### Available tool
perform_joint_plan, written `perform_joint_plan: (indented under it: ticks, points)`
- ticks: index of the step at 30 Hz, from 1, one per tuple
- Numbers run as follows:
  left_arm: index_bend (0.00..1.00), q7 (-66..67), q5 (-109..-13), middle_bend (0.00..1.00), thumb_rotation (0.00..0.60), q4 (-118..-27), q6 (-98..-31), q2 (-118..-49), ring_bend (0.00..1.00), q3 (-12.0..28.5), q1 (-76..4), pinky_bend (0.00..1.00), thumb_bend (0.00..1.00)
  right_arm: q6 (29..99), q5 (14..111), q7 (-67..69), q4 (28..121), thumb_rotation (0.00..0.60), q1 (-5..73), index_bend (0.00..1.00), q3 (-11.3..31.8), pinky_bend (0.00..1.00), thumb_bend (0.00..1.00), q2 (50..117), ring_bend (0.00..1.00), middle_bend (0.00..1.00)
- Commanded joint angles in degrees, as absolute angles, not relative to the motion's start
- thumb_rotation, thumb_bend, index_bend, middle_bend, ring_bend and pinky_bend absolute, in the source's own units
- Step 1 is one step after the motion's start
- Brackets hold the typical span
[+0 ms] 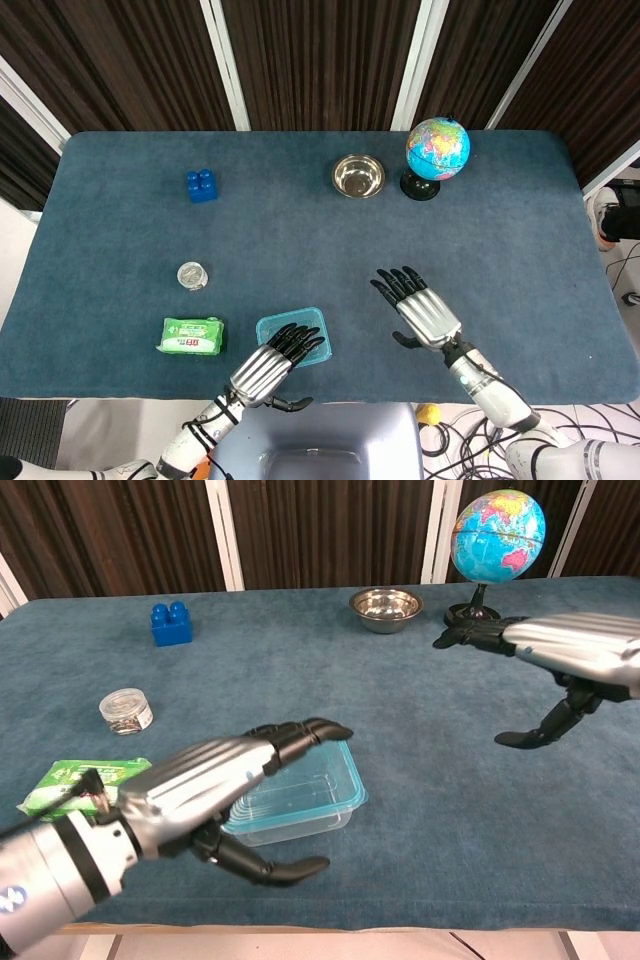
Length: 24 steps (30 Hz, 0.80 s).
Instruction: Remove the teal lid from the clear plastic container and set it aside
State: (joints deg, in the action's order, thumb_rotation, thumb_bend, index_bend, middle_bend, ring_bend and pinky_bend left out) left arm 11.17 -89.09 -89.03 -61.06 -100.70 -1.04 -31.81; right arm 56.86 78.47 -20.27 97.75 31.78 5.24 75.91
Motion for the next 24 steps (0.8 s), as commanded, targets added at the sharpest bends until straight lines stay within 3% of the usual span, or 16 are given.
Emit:
perform_joint_plan:
  ticks: [1,9,21,24]
  points:
    - [0.0,13.3,-90.3,0.0,0.351,-83.6,-63.2,-105.4,0.0,-2.2,-30.5,0.0,0.23,56.7,78.3,-18.8,98.6,0.6,31.7,0.0,5.3,0.0,0.2,74.1,0.0,0.0]
    - [0.0,12.3,-93.2,0.0,0.329,-71.5,-68.8,-112.4,0.0,-0.6,-29.8,0.0,0.23,56.4,79.0,-15.9,99.1,0.6,31.3,0.0,4.0,0.0,0.2,70.9,0.0,0.0]
    - [0.0,11.8,-90.0,0.0,0.358,-65.9,-66.3,-114.0,0.0,1.9,-30.9,0.0,0.23,55.7,78.5,-14.4,98.7,0.6,31.7,0.0,3.7,0.0,0.2,70.1,0.0,0.0]
    - [0.0,12.3,-89.1,0.0,0.393,-66.0,-65.8,-113.6,0.0,2.6,-31.1,0.0,0.23,55.5,78.2,-14.3,98.4,0.6,31.8,0.0,3.5,0.0,0.2,70.2,0.0,0.0]
